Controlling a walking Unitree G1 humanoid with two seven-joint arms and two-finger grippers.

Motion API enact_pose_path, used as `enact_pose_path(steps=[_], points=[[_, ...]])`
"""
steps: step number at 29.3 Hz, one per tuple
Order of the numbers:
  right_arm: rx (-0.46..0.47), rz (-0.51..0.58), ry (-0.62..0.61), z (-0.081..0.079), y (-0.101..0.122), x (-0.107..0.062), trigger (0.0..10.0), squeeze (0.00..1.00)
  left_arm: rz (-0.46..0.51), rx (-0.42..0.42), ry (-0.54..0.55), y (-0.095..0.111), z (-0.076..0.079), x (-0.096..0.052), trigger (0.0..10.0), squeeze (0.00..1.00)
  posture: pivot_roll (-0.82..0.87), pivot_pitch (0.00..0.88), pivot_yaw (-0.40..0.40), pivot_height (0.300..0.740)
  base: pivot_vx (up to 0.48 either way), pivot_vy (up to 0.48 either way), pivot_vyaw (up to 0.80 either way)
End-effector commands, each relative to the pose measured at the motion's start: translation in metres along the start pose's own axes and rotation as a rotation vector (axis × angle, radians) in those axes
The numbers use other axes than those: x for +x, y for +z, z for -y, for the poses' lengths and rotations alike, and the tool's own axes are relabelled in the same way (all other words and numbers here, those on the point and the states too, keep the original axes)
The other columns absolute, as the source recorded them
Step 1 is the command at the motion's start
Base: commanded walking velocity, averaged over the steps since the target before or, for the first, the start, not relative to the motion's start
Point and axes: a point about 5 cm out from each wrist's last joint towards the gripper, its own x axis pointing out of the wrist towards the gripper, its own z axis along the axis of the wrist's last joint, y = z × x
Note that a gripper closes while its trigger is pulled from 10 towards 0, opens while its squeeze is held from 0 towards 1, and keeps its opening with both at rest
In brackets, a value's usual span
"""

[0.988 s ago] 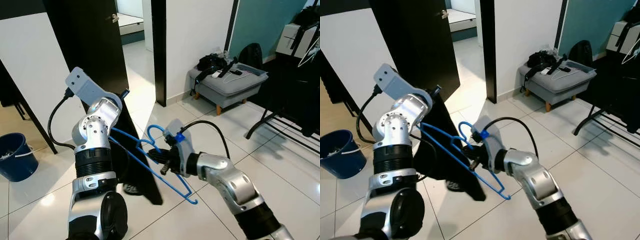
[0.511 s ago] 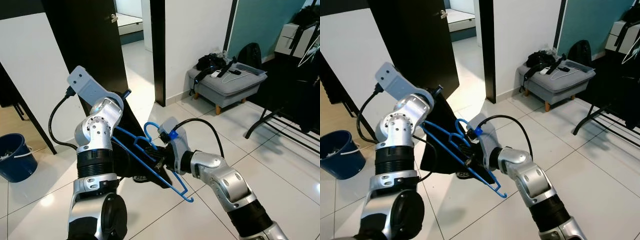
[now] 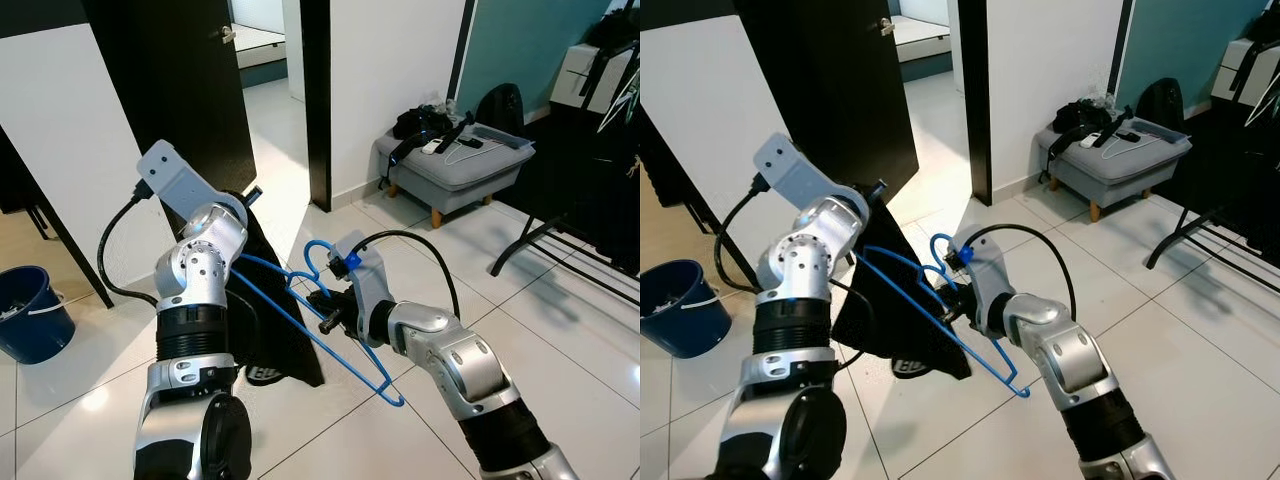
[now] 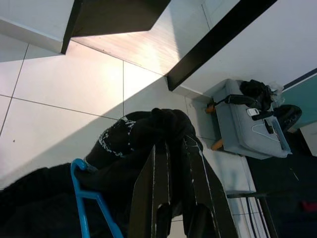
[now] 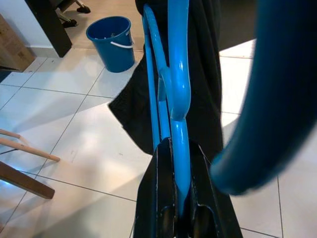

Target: Hang hanger

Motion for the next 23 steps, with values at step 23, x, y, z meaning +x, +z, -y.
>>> enact_pose_path(steps=[23], points=[[0.017,-0.145,0.101,-0.017,-0.016,-0.012,10.0,0.00,-0.039,-0.013,0.052,-0.030,-0.012,-0.002,10.0,0.00,-0.09,0.000,0.089,0.736,0.000,0.000,0.00]])
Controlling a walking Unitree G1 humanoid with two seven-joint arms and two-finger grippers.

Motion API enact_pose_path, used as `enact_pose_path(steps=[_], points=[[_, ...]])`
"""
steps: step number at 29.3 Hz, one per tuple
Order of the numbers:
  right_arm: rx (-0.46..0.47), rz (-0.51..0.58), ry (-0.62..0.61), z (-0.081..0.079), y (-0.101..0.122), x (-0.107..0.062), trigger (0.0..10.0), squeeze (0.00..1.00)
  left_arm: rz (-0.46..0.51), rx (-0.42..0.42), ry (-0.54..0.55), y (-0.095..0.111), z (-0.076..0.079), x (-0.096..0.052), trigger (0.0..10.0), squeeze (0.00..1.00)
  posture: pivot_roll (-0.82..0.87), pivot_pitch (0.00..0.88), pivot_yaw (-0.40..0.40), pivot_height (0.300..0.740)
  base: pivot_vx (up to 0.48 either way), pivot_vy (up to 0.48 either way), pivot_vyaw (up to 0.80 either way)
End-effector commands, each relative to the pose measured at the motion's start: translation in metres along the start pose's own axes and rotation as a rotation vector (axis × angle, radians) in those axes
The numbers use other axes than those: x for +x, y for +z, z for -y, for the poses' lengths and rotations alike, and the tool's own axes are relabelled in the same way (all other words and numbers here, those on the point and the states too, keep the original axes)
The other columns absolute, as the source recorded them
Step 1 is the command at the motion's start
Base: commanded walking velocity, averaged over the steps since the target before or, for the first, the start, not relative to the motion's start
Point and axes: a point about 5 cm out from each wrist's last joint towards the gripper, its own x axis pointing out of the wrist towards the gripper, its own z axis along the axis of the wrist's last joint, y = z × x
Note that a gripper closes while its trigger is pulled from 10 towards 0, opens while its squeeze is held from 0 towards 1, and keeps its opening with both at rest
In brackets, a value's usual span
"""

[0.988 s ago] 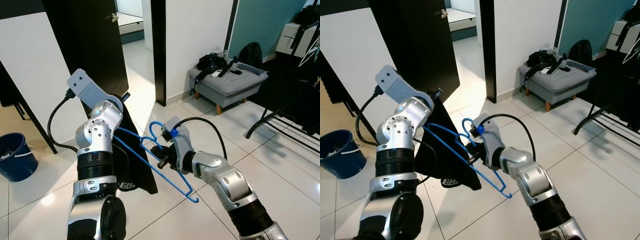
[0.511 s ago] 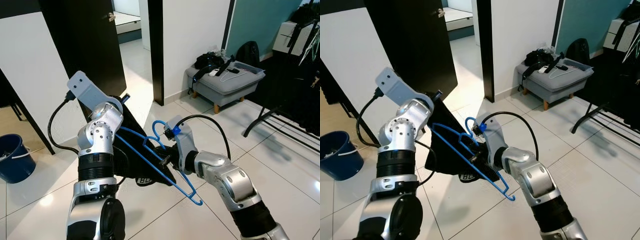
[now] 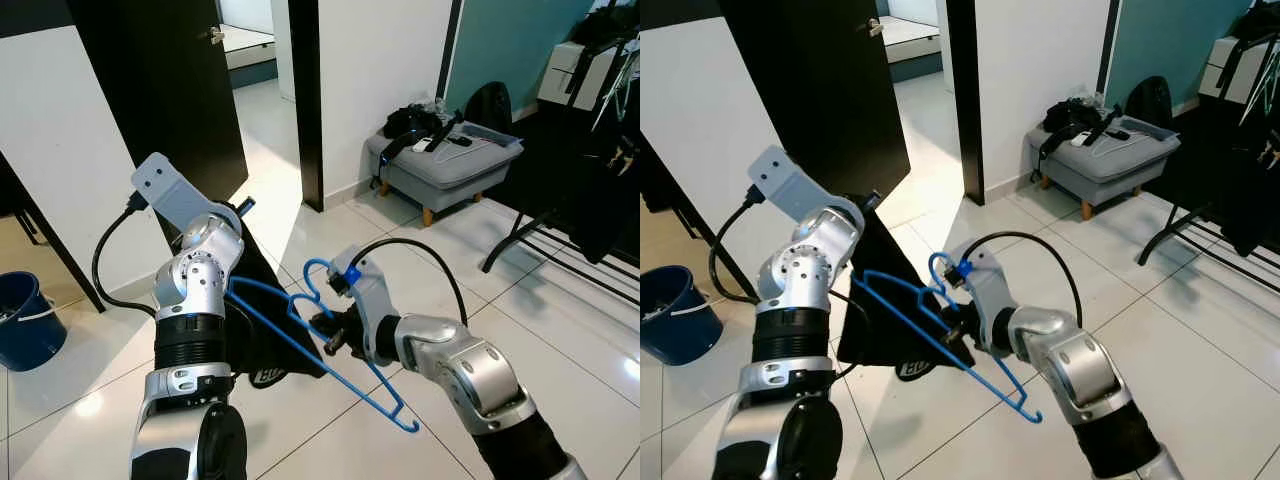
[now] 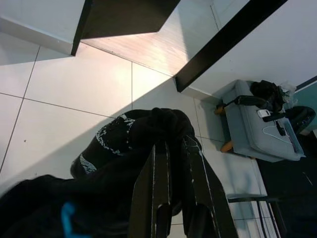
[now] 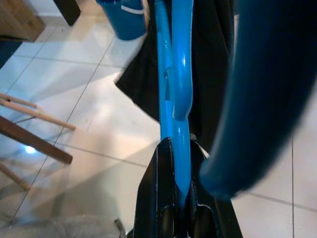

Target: Hang hanger

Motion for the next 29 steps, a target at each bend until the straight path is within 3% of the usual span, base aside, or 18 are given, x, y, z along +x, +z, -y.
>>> enact_pose_path(steps=[1,11,21,22,23,24,26,27,28,29], points=[[-0.007,-0.002,0.019,-0.004,0.002,0.000,10.0,0.00,-0.063,-0.028,0.002,-0.026,0.002,-0.006,10.0,0.00,-0.09,0.000,0.089,0.736,0.000,0.000,0.00],[-0.009,0.011,-0.024,0.001,0.007,0.000,10.0,0.00,-0.063,-0.030,-0.001,-0.026,0.003,-0.006,10.0,0.00,-0.08,0.000,0.090,0.736,0.000,0.000,0.00],[0.008,0.060,0.062,-0.010,0.015,0.000,10.0,0.00,-0.059,-0.011,-0.010,-0.027,0.002,-0.005,10.0,0.00,-0.08,0.000,0.086,0.736,0.000,0.000,0.00],[0.006,0.060,0.069,-0.010,0.016,-0.001,10.0,0.00,-0.048,0.050,-0.057,-0.026,0.004,-0.005,10.0,0.00,-0.08,0.000,0.086,0.736,0.000,0.000,0.00],[0.002,0.058,0.074,-0.010,0.015,-0.001,10.0,0.00,0.004,0.196,-0.173,-0.022,0.010,-0.005,10.0,0.00,-0.09,0.000,0.085,0.736,0.000,0.000,0.00],[0.002,0.058,0.074,-0.010,0.015,-0.001,10.0,0.00,0.004,0.196,-0.173,-0.022,0.010,-0.005,10.0,0.00,-0.09,0.000,0.085,0.736,0.000,0.000,0.00],[-0.004,0.047,0.082,-0.009,0.012,-0.005,10.0,0.00,0.084,0.443,-0.338,-0.017,0.014,-0.005,10.0,0.00,-0.09,0.000,0.085,0.736,0.000,0.000,0.00],[-0.004,0.047,0.082,-0.009,0.012,-0.005,10.0,0.00,0.084,0.443,-0.338,-0.017,0.014,-0.005,10.0,0.00,-0.09,0.000,0.085,0.736,0.000,0.000,0.00],[-0.007,0.032,0.083,-0.005,0.007,-0.011,10.0,0.00,0.116,0.551,-0.450,-0.013,0.010,-0.005,10.0,0.00,-0.08,0.000,0.085,0.736,0.000,0.000,0.00],[-0.007,0.032,0.083,-0.005,0.007,-0.011,10.0,0.00,0.116,0.551,-0.450,-0.013,0.010,-0.005,10.0,0.00,-0.08,0.000,0.085,0.736,0.000,0.000,0.00]])
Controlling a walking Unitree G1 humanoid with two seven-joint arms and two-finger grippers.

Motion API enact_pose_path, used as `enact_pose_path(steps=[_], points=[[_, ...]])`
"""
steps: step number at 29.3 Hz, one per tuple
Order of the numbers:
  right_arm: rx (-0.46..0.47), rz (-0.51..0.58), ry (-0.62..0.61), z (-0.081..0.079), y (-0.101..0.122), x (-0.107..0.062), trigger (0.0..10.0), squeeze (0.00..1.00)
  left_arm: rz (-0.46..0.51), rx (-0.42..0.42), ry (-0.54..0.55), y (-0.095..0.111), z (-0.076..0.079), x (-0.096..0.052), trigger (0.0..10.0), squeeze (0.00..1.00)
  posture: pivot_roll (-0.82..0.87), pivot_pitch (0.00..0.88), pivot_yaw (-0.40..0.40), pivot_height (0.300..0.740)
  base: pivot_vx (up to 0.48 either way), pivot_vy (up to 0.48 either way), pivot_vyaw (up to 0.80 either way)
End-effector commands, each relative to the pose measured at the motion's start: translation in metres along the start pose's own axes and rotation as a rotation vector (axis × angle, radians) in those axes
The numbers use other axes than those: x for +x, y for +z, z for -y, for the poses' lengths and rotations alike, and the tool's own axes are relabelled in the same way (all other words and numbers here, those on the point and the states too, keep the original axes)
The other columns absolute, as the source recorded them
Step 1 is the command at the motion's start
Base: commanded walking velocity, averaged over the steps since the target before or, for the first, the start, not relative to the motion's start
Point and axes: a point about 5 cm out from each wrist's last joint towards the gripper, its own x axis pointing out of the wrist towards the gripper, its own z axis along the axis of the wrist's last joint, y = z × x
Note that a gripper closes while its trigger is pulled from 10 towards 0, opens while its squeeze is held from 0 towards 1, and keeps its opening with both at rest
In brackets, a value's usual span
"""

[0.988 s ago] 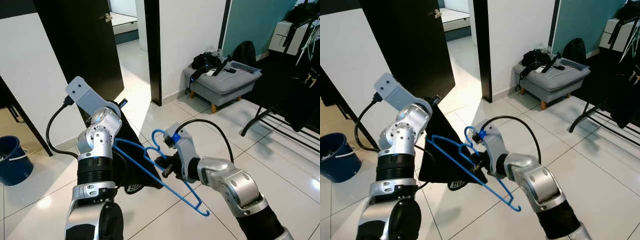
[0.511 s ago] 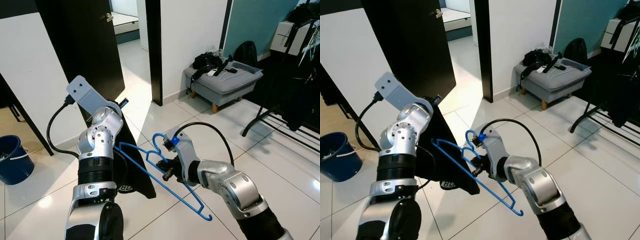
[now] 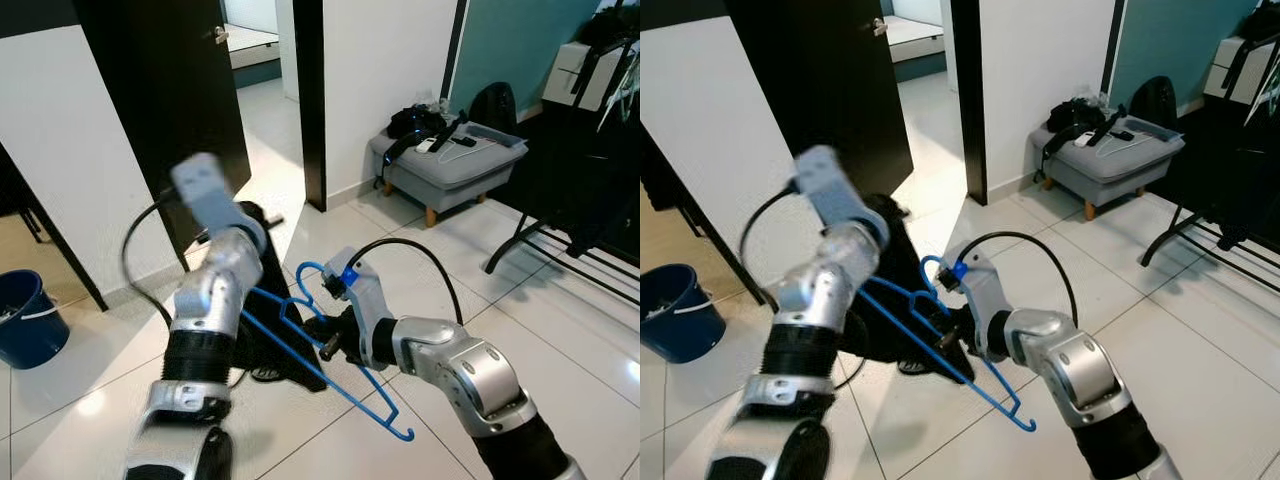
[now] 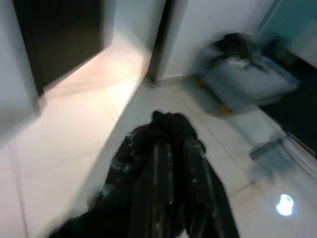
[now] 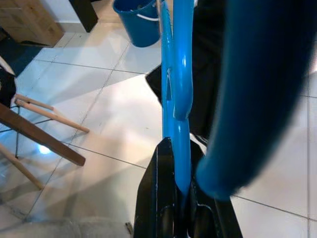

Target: Hang hanger

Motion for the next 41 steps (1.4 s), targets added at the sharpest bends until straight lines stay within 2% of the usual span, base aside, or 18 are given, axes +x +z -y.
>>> enact_pose_path(steps=[1,2,3,6,9,10,11,13,14,15,17,18,19,21,26,28,31,41], points=[[-0.003,-0.018,0.008,0.004,-0.006,-0.010,10.0,0.00,0.072,0.144,-0.118,0.009,-0.012,-0.003,10.0,0.00,-0.08,0.000,0.089,0.736,0.000,0.000,0.00],[-0.011,-0.045,0.002,0.009,-0.013,-0.017,10.0,0.00,0.072,0.248,-0.176,0.009,-0.022,-0.005,10.0,0.00,-0.08,0.000,0.091,0.736,0.000,0.000,0.00],[-0.011,-0.045,0.002,0.009,-0.013,-0.017,10.0,0.00,0.072,0.248,-0.176,0.009,-0.022,-0.005,10.0,0.00,-0.08,0.000,0.091,0.736,0.000,0.000,0.00],[-0.011,-0.113,-0.048,0.025,-0.030,-0.040,10.0,0.00,0.117,0.704,-0.262,0.016,-0.054,-0.005,10.0,0.00,-0.09,0.000,0.098,0.736,0.000,0.000,0.00],[-0.009,-0.122,-0.055,0.027,-0.033,-0.044,10.0,0.00,0.121,0.819,-0.276,0.017,-0.059,-0.004,10.0,0.00,-0.09,0.000,0.098,0.736,0.000,0.000,0.00],[-0.009,-0.132,-0.057,0.027,-0.036,-0.049,10.0,0.00,0.150,0.956,-0.303,0.024,-0.063,-0.003,10.0,0.00,-0.09,0.000,0.103,0.736,0.000,0.000,0.00],[-0.009,-0.132,-0.057,0.027,-0.036,-0.049,10.0,0.00,0.150,0.956,-0.303,0.024,-0.063,-0.003,10.0,0.00,-0.09,0.000,0.103,0.736,0.000,0.000,0.00],[-0.008,-0.152,-0.063,0.030,-0.042,-0.058,10.0,0.00,0.223,1.282,-0.423,0.036,-0.061,-0.004,10.0,0.00,-0.09,0.000,0.107,0.736,0.000,0.000,0.00],[-0.008,-0.152,-0.063,0.030,-0.042,-0.058,10.0,0.00,0.223,1.282,-0.423,0.036,-0.061,-0.004,10.0,0.00,-0.09,0.000,0.107,0.736,0.000,0.000,0.00],[-0.007,-0.159,-0.074,0.032,-0.044,-0.061,10.0,0.00,0.277,1.441,-0.518,0.038,-0.055,-0.008,10.0,0.00,-0.10,0.000,0.111,0.736,0.000,0.000,0.00],[-0.007,-0.159,-0.074,0.032,-0.044,-0.061,10.0,0.00,0.277,1.441,-0.518,0.038,-0.055,-0.008,10.0,0.00,-0.10,0.000,0.111,0.736,0.000,0.000,0.00],[-0.010,-0.166,-0.082,0.034,-0.046,-0.065,10.0,0.00,0.312,1.574,-0.644,0.038,-0.050,-0.013,10.0,0.00,-0.10,0.000,0.111,0.736,0.000,0.000,0.00],[-0.010,-0.166,-0.082,0.034,-0.046,-0.065,10.0,0.00,0.312,1.574,-0.644,0.038,-0.050,-0.013,10.0,0.00,-0.10,0.000,0.111,0.736,0.000,0.000,0.00],[-0.012,-0.165,-0.108,0.040,-0.046,-0.070,10.0,0.00,0.365,1.781,-0.897,0.027,-0.038,-0.025,10.0,0.00,-0.09,0.000,0.124,0.736,0.000,0.000,0.00],[-0.017,-0.170,-0.132,0.044,-0.046,-0.073,10.0,0.00,0.402,1.960,-1.125,0.010,-0.035,-0.036,10.0,0.00,-0.09,0.000,0.128,0.736,0.000,0.000,0.00],[-0.018,-0.171,-0.140,0.045,-0.047,-0.075,10.0,0.00,0.436,2.085,-1.312,-0.007,-0.039,-0.046,10.0,0.00,-0.09,0.000,0.133,0.736,0.000,0.000,0.00],[-0.017,-0.171,-0.158,0.049,-0.048,-0.080,10.0,0.00,0.497,2.140,-1.486,-0.019,-0.042,-0.055,10.0,0.00,-0.10,0.000,0.143,0.736,0.000,0.000,0.00],[-0.075,-0.175,-0.191,0.064,-0.045,-0.106,10.0,0.00,0.768,2.322,-1.532,-0.001,-0.045,-0.053,10.0,0.00,-0.08,0.000,0.166,0.736,0.000,0.000,0.00]])
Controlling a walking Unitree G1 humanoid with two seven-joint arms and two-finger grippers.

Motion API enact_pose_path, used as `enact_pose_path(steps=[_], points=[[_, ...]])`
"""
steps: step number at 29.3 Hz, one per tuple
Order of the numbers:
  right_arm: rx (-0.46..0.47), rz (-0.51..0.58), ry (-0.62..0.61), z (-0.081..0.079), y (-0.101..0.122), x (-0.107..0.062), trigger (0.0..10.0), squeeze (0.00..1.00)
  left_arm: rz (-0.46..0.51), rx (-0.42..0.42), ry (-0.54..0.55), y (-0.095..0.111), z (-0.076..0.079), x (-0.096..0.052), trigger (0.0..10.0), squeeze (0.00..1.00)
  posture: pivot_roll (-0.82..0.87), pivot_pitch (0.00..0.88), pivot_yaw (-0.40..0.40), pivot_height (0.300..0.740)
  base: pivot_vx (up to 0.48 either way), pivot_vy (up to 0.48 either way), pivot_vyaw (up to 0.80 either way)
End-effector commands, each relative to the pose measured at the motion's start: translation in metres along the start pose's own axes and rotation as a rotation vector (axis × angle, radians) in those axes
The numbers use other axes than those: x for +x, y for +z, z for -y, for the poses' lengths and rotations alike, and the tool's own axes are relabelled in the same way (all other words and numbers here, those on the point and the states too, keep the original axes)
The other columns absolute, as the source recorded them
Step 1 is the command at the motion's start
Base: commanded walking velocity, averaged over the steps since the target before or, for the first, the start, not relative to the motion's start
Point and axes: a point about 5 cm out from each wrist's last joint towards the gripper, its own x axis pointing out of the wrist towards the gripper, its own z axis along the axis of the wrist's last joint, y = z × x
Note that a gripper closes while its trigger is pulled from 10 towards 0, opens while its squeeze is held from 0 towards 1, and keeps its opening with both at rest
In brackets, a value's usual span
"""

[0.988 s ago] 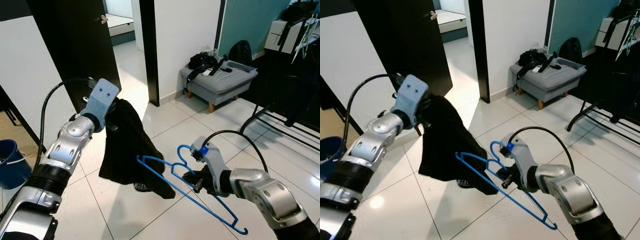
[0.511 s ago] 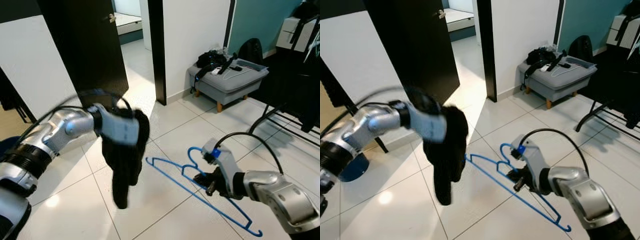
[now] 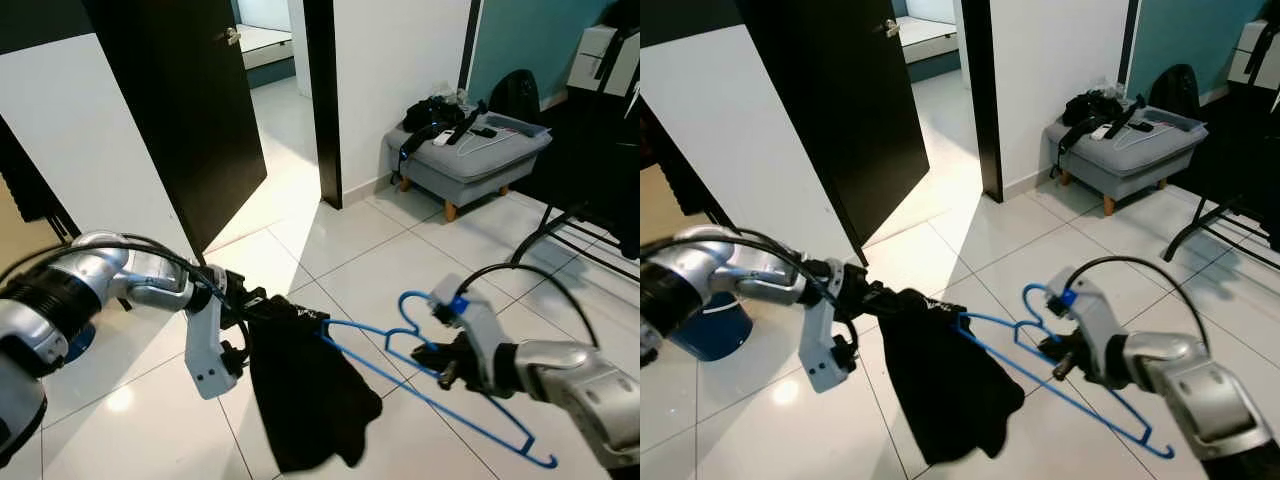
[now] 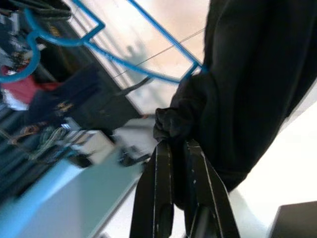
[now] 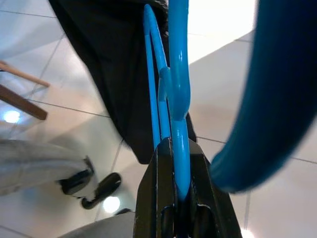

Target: Hang hanger

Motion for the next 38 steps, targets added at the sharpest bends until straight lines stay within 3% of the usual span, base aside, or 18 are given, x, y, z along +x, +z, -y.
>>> enact_pose_path(steps=[1,4,10,16,20,25,30,31,38], points=[[-0.024,0.017,-0.001,0.003,0.002,-0.004,10.0,0.00,-0.041,0.070,-0.003,-0.009,0.001,-0.013,10.0,0.00,-0.08,0.000,0.165,0.736,0.000,0.000,0.00],[-0.030,0.018,-0.005,0.006,0.002,-0.006,10.0,0.00,-0.046,0.090,0.007,-0.011,-0.001,-0.014,10.0,0.00,-0.08,0.000,0.165,0.736,0.000,0.000,0.00],[-0.109,0.000,-0.005,0.021,0.002,-0.025,10.0,0.00,-0.064,0.213,0.063,-0.028,-0.019,-0.024,10.0,0.00,-0.07,0.000,0.168,0.736,0.000,0.000,0.00],[-0.159,-0.134,-0.004,0.037,-0.013,-0.048,10.0,0.00,-0.036,0.195,-0.019,-0.029,-0.004,-0.032,10.0,0.00,-0.06,0.000,0.168,0.736,0.000,0.000,0.00],[-0.182,-0.263,-0.074,0.051,-0.031,-0.061,10.0,0.00,0.049,0.135,-0.108,-0.016,0.020,-0.039,10.0,0.00,-0.07,0.000,0.170,0.736,0.000,0.000,0.00],[-0.195,-0.233,-0.026,0.048,-0.027,-0.058,10.0,0.00,0.120,0.134,-0.103,-0.011,0.023,-0.037,10.0,0.00,-0.06,0.000,0.171,0.736,0.000,0.000,0.00],[-0.255,-0.141,0.059,0.044,-0.008,-0.053,10.0,0.00,0.169,0.214,-0.031,-0.014,0.008,-0.031,10.0,0.00,-0.06,0.000,0.171,0.736,0.000,0.000,0.00],[-0.287,-0.081,0.116,0.040,0.005,-0.052,10.0,0.00,0.179,0.249,0.008,-0.016,0.002,-0.029,10.0,0.00,-0.06,0.000,0.171,0.736,0.000,0.000,0.00],[-0.358,-0.011,0.188,0.038,0.028,-0.054,10.0,0.00,0.196,0.297,0.064,-0.017,-0.008,-0.028,10.0,0.00,-0.06,0.000,0.167,0.736,0.000,0.000,0.00]])
